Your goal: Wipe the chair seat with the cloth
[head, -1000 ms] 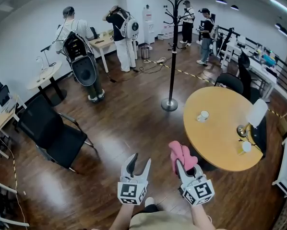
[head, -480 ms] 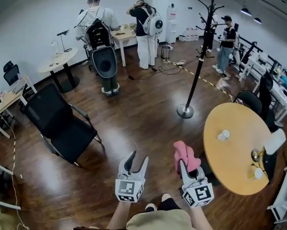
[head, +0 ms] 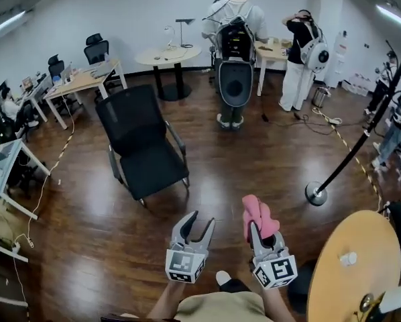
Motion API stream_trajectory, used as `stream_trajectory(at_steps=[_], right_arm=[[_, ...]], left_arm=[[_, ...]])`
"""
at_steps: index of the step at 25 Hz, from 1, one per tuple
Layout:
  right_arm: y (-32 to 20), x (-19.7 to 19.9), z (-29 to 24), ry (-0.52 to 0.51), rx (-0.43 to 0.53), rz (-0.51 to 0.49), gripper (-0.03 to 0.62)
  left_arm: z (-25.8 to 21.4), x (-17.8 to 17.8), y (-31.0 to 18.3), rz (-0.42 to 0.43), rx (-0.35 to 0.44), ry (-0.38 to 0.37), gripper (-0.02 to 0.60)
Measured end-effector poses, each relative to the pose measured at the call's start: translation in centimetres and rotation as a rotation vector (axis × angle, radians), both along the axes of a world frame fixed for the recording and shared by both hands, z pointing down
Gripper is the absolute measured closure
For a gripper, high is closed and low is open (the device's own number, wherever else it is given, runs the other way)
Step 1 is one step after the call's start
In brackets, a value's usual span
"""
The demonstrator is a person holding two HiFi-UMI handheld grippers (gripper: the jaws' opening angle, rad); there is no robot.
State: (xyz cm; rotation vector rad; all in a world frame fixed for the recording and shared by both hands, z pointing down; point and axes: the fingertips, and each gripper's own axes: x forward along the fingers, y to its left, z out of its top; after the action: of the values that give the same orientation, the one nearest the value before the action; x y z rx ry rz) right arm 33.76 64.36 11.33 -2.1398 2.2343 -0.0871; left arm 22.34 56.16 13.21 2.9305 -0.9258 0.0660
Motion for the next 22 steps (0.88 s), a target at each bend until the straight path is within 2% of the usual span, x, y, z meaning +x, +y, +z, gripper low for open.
stream_trajectory(at_steps=[5,11,14,18,22], right_arm=[[-6.2,-1.9,-0.4,-0.007,0.017,-0.238,0.579],[-10.8,-4.9,1.2,-0.053,-0.016,-0.445,0.579],[-12.2,-7.2,2.1,-0.078,-0.05,-0.54,0.579],[-14.2,-10.3,3.1,-0.089,-0.061,-0.638,0.579],[-17.4,-12.2,3.8,-0.074,-0.068,-0.667,0.579]], left_arm=[[-0.1,-2.3,-3.4,-0.214,-0.012,0.021,0.388],[0.7,-7.0,-4.7,-0.446,0.007,-0.024,0.388],[1.7,-9.7,-4.8,-0.544,-0.029,-0.036,0.388],[2.5,-12.9,-5.7,-0.639,-0.048,-0.034,0.388],[3.1,-14.6,-8.4,-0.678,-0.035,-0.059,0.388]])
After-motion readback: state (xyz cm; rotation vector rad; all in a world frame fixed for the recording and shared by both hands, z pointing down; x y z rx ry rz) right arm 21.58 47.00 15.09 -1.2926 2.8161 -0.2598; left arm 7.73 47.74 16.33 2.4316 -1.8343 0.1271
